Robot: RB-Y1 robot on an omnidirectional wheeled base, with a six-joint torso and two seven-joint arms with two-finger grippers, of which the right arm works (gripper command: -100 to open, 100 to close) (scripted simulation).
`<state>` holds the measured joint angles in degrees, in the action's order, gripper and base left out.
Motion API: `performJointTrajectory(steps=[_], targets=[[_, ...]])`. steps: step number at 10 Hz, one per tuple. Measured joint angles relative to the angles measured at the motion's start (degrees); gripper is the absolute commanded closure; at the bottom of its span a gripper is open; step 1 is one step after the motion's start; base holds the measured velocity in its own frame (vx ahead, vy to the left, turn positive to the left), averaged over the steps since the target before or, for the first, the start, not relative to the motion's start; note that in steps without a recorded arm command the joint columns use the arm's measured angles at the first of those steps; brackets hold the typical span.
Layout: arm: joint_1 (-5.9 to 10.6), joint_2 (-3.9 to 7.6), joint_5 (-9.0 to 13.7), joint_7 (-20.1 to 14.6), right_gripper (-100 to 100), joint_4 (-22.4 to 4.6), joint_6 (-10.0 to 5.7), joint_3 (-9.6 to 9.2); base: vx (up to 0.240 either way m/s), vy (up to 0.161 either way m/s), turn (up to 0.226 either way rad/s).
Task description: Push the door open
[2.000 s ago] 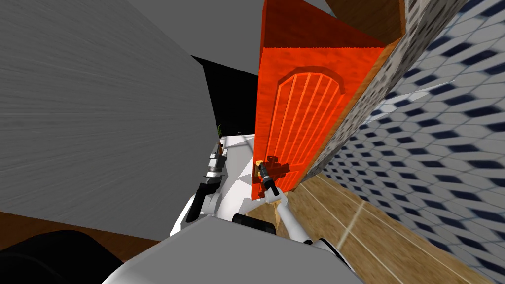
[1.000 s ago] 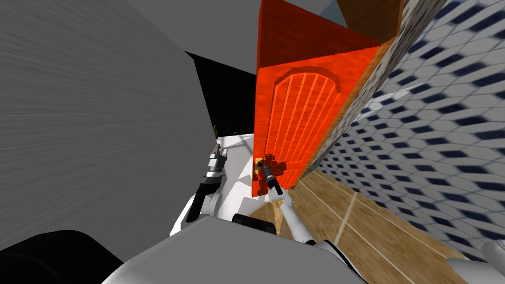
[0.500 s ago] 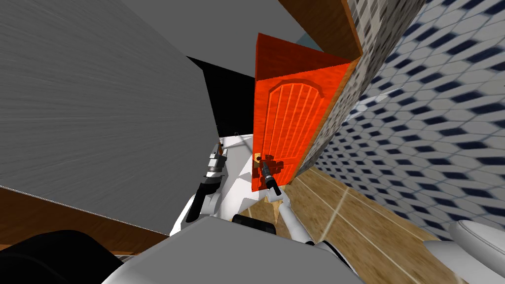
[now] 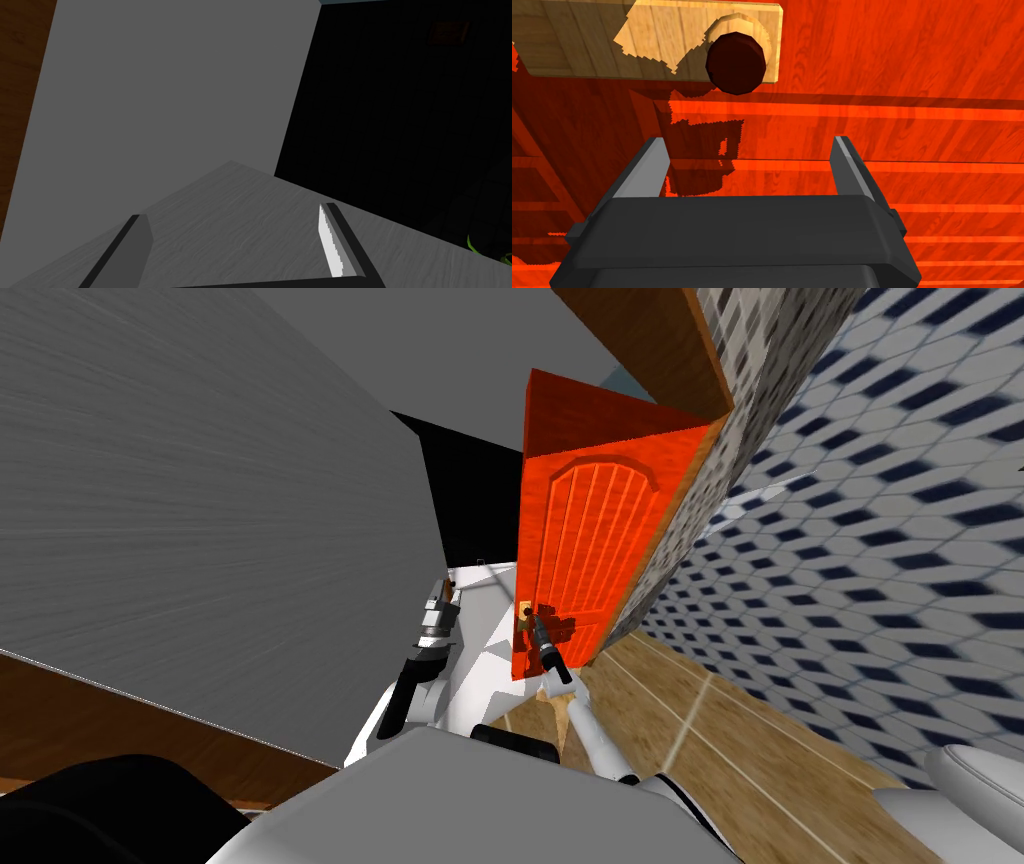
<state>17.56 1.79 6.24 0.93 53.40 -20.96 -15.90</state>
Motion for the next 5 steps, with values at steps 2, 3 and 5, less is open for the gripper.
performJointTrajectory(steps=[2, 3, 5], targets=[[0.22, 0.31, 0.02, 0.01, -100, -0.44, -0.27, 0.28, 0.174, 0.077, 0.018], [0.22, 0.21, 0.01, 0.07, -100, -0.49, -0.36, 0.39, 0.172, 0.03, 0.018], [0.26, -0.45, 0.0, 0.19, -100, -0.63, -0.5, 0.63, 0.167, 0.054, 0.023]])
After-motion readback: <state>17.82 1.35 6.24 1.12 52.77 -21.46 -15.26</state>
